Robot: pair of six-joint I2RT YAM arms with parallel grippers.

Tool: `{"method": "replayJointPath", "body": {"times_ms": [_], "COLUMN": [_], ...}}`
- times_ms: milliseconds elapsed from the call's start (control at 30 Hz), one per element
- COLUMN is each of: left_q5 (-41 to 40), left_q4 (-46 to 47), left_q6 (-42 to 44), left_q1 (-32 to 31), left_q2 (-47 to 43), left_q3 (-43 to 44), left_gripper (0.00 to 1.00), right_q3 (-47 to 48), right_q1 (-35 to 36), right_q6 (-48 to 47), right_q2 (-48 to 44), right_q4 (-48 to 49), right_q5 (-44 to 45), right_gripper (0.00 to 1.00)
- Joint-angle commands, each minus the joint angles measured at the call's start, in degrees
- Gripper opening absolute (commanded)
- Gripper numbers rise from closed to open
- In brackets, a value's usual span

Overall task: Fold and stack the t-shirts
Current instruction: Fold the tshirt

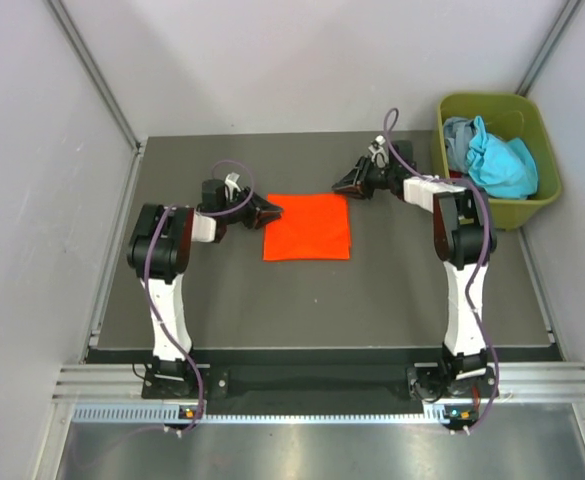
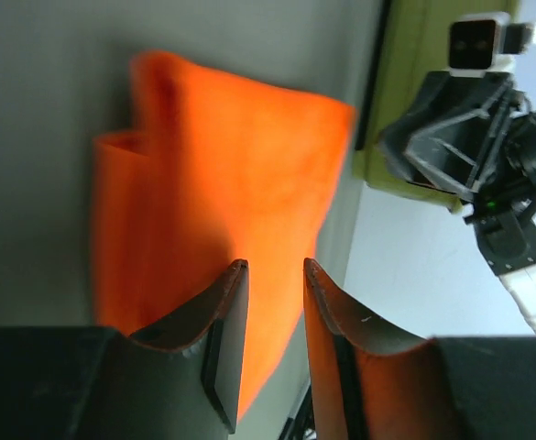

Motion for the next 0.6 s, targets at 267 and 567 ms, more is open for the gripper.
{"method": "replayJointPath", "body": {"times_ms": [267,567], "left_q5": [-1.08,-2.91], "left_q4": [-3.03,-20.79], "left_q6": [3.08,14.32], "left_q1": [2.67,5.66], "left_q2": [8.51,3.33], "left_q3": [12.37,16.95], "left_gripper": [0.36,0.38], "right_q3": [8.94,17.99], "right_q1": [-2.92,-5.21], "right_q6": [1.50,-9.22], "right_q2": [10.05,8.47], "right_q4": [-0.64,-17.78], "right_q5": [2.89,5.18], "right_gripper": [0.26,0.30]}}
